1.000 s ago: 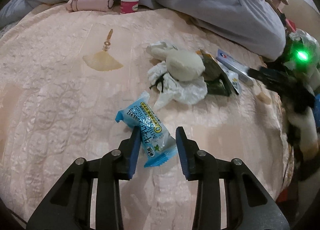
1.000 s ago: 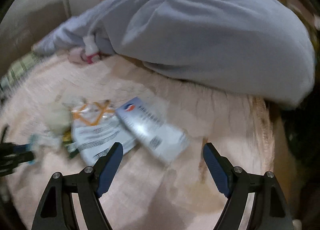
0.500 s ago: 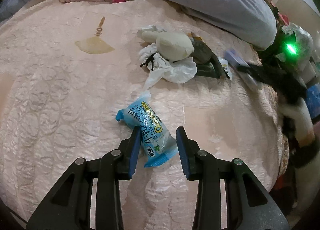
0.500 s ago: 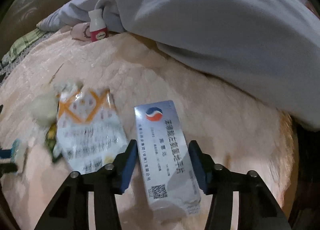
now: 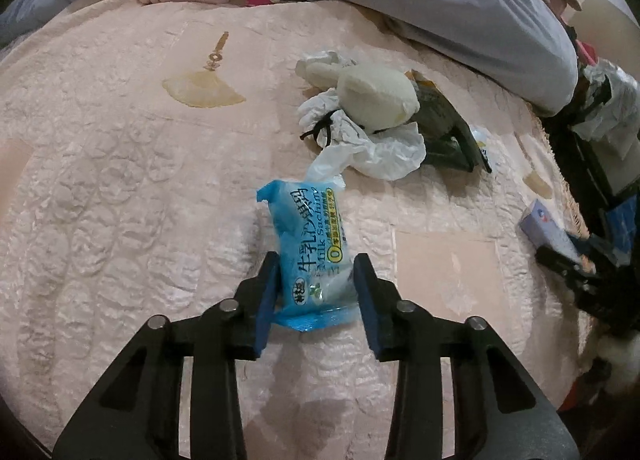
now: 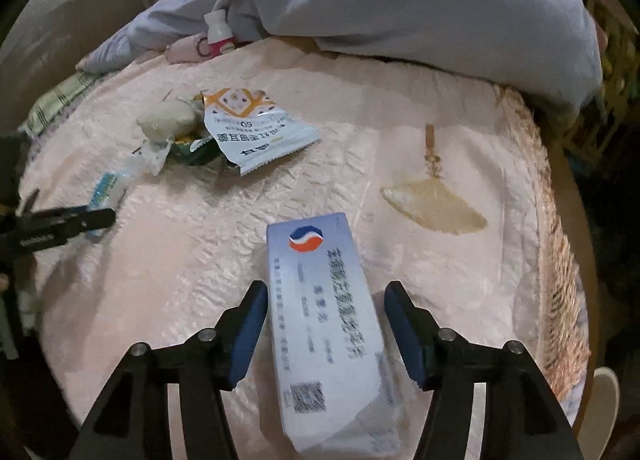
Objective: Collect trash
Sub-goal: 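Grasp the blue milk candy packet with the left tool while the right tool grasps the white medicine box, then carry the candy packet and medicine box over the cream bucket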
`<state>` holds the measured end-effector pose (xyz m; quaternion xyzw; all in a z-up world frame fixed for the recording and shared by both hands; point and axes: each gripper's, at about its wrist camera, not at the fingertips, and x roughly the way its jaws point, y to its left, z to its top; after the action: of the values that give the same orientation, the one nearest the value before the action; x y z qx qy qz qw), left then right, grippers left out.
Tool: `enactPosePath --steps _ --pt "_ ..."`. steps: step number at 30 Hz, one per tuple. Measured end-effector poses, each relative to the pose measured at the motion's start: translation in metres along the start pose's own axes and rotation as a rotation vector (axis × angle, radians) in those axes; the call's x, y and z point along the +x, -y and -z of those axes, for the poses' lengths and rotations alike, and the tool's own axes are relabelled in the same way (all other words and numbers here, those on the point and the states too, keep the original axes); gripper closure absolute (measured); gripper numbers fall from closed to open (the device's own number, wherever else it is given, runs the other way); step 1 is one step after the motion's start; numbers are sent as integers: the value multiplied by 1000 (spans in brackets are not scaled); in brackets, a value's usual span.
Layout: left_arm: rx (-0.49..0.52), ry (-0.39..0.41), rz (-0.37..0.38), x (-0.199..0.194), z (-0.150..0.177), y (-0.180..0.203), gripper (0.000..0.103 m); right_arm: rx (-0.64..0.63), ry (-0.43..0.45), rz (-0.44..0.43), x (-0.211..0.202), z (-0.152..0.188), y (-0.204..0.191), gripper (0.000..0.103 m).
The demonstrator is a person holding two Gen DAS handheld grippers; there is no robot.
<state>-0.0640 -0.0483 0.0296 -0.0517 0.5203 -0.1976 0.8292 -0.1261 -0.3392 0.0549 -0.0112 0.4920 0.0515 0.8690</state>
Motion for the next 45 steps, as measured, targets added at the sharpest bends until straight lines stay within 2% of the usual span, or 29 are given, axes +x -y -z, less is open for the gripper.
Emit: enactPosePath --steps 2,5,16,28,45 --pt "-8 8 28 -9 4 4 72 -10 13 8 -1 4 -4 59" --pt "39 34 45 -24 15 22 72 4 39 -27 -16 15 -3 59" --pt "196 6 128 -36 41 117 72 121 131 -30 -84 62 17 59" --pt "353 -9 200 -33 61 219 72 233 173 56 -133 108 66 59" --pt "525 -58 320 -11 80 355 72 406 194 173 -167 167 152 59"
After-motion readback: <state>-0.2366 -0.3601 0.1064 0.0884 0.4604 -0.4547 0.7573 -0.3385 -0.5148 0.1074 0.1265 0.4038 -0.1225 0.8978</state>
